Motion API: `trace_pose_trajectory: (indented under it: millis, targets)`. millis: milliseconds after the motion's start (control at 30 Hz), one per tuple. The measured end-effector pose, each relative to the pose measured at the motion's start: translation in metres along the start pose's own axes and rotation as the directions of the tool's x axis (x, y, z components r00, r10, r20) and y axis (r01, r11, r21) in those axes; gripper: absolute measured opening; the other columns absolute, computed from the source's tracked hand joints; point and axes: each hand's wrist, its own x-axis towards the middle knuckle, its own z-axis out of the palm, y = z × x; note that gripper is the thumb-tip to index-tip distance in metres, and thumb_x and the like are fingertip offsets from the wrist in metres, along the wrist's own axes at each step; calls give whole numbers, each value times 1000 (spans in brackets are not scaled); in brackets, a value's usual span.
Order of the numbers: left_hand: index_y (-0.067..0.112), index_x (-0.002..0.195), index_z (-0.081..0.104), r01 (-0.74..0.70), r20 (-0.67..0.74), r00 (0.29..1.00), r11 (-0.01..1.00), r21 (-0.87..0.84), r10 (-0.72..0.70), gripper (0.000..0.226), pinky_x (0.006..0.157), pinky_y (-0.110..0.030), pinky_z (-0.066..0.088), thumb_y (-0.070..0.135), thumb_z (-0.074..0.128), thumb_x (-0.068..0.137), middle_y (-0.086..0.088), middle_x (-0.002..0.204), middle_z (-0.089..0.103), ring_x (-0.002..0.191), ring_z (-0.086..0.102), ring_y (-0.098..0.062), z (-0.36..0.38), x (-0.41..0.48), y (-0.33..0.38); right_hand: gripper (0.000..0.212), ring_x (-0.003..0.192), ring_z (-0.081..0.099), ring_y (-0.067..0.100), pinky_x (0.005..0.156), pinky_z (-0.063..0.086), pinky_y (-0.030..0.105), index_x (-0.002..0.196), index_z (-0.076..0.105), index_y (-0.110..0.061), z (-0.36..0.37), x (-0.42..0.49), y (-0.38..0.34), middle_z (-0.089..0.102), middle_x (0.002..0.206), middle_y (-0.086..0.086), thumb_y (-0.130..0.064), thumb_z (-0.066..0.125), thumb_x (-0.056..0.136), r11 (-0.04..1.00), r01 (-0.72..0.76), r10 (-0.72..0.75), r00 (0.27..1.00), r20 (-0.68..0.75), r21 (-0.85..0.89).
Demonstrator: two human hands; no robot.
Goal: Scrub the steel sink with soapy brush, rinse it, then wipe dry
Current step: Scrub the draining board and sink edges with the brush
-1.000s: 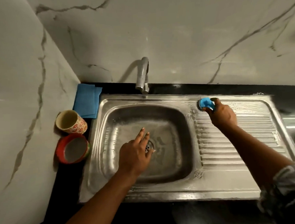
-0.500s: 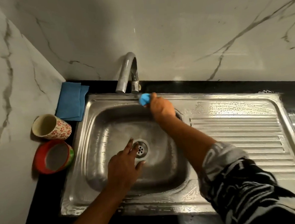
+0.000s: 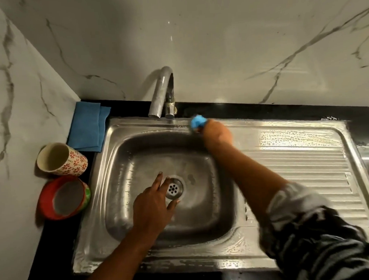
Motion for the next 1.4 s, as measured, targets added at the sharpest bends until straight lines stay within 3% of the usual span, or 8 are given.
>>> trace_pose_trajectory:
  millis: [200, 400, 567, 800, 867, 1100, 1233, 1400]
  targets:
    - [36, 162, 40, -3, -1, 1000, 999, 42, 3, 81, 96, -34, 58, 73, 60, 93, 11, 175, 18, 129, 64, -18, -4, 1, 9, 28, 110, 68, 28, 97, 53, 44, 128, 59, -13, 23, -2, -52, 70, 120, 11, -27, 52, 105, 979, 191, -185, 980, 77, -77]
    - [31, 157, 49, 18, 6, 1000, 1000, -5, -18, 80, 94, -34, 59, 72, 64, 91, 9, 173, 25, 129, 65, -21, -2, -8, 1, 31, 72, 60, 17, 61, 45, 32, 111, 61, -15, -34, 6, 107, 65, 88, 3, -44, 51, 105, 984, -158, 150, 984, -94, -79]
    - [32, 157, 49, 10, 14, 1000, 1000, -5, -10, 79, 91, -33, 60, 74, 61, 91, 10, 174, 24, 125, 66, -19, 10, -13, 3, 29, 73, 58, 17, 64, 45, 33, 111, 60, -14, -53, -3, 118, 60, 85, 2, -41, 53, 105, 954, -299, 295, 945, -138, -11]
    - [34, 160, 44, -42, 39, 998, 997, 58, 40, 82, 87, -30, 59, 75, 60, 91, 11, 174, 20, 119, 69, -15, 15, -24, 7, 26, 109, 66, 22, 86, 52, 19, 127, 63, -15, 18, -6, -21, 69, 122, 7, -23, 52, 104, 992, 118, -117, 993, 20, -41]
    - [34, 160, 43, -27, 19, 999, 998, 65, 26, 82, 89, -32, 59, 75, 60, 91, 11, 174, 19, 122, 68, -17, 10, -24, 6, 30, 117, 65, 25, 98, 52, 31, 132, 59, -12, 20, -3, -24, 67, 128, 10, -19, 57, 103, 989, 138, -136, 990, 28, -62]
    - [33, 151, 57, 11, -38, 999, 1000, 12, -10, 78, 86, -37, 61, 71, 71, 85, 9, 169, 36, 120, 70, -23, 3, -18, 5, 22, 65, 53, 13, 59, 40, 28, 107, 62, -18, -57, -1, 143, 57, 78, -3, -38, 53, 105, 978, -165, 153, 983, -100, -126]
    - [34, 155, 53, 29, -48, 998, 1000, 1, -29, 79, 88, -35, 60, 72, 68, 87, 10, 171, 32, 123, 68, -21, 0, -22, 7, 26, 77, 62, 26, 69, 54, 39, 119, 64, -9, -88, 8, 192, 61, 84, 6, -29, 59, 101, 920, -377, 360, 920, -152, -105]
    - [32, 150, 57, 6, -32, 999, 1000, 26, -5, 78, 80, -32, 62, 77, 63, 88, 10, 171, 31, 115, 71, -18, 5, -32, 8, 27, 80, 65, 15, 66, 46, 22, 117, 66, -17, -29, -10, 65, 68, 92, -2, -35, 51, 106, 990, -88, 80, 994, -76, -110]
